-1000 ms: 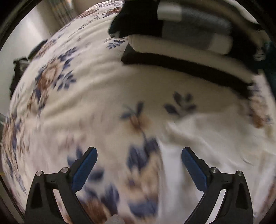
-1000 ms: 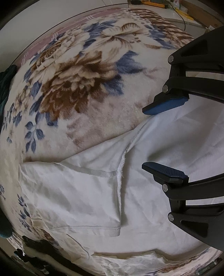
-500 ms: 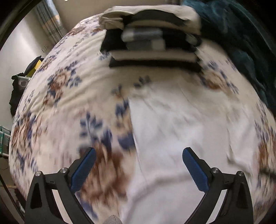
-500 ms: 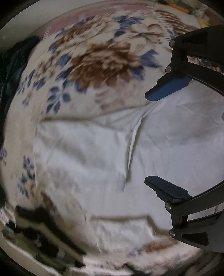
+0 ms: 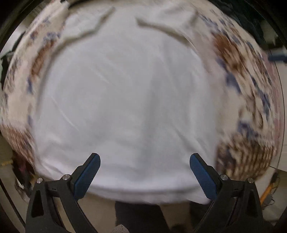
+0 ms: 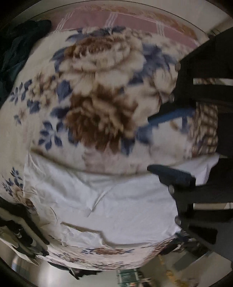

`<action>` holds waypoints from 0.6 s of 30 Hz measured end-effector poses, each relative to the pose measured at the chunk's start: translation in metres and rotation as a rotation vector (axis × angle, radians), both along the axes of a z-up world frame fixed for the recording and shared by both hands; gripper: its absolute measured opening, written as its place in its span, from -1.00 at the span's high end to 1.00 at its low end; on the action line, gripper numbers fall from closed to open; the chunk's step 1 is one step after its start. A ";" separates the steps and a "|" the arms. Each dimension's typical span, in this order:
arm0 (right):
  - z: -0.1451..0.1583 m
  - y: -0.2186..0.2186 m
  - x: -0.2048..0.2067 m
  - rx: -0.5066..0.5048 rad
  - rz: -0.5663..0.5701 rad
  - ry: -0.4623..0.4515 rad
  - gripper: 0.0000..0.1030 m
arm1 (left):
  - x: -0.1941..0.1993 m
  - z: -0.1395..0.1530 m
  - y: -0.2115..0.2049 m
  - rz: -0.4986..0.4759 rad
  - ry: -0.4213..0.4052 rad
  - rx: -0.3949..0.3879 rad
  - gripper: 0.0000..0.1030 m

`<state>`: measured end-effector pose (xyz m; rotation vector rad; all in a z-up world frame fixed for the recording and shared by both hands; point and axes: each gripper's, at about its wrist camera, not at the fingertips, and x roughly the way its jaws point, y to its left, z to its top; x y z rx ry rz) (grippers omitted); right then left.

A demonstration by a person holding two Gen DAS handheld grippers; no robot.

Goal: Fold small clothes

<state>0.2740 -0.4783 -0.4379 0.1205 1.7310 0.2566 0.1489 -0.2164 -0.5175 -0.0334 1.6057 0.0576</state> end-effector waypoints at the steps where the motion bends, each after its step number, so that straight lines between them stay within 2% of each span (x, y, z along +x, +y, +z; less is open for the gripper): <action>1: 0.000 -0.011 0.001 -0.003 0.016 -0.003 0.11 | -0.009 -0.007 -0.017 0.010 0.008 -0.023 -0.98; 5: -0.016 -0.044 0.012 0.007 0.020 0.025 0.10 | -0.025 -0.035 -0.062 0.024 0.034 -0.073 -0.98; 8: -0.035 -0.053 0.023 0.039 -0.008 0.062 0.08 | -0.033 -0.065 -0.087 0.029 0.048 -0.069 -0.97; 9: -0.041 -0.052 0.028 0.051 -0.014 0.065 0.08 | -0.034 -0.078 -0.095 0.021 0.065 -0.077 -0.82; 10: -0.049 -0.051 0.036 0.065 -0.016 0.066 0.07 | -0.035 -0.083 -0.098 0.018 0.062 -0.070 -0.44; 11: -0.054 -0.047 0.043 0.083 -0.019 0.066 0.07 | -0.035 -0.085 -0.099 0.018 0.039 -0.047 -0.28; 12: -0.059 -0.046 0.049 0.100 -0.025 0.065 0.07 | -0.034 -0.084 -0.097 0.029 0.013 -0.049 0.10; 13: -0.066 -0.043 0.062 0.128 -0.036 0.061 0.07 | -0.032 -0.081 -0.091 0.053 -0.014 -0.052 0.60; 14: -0.072 -0.040 0.071 0.151 -0.045 0.059 0.07 | -0.031 -0.078 -0.085 0.076 -0.028 -0.048 0.80; 16: -0.084 -0.030 0.095 0.214 -0.077 0.052 0.07 | -0.029 -0.072 -0.069 0.138 -0.043 -0.097 0.89; 18: -0.095 -0.018 0.120 0.277 -0.103 0.044 0.07 | -0.029 -0.065 -0.061 0.150 -0.060 -0.098 0.96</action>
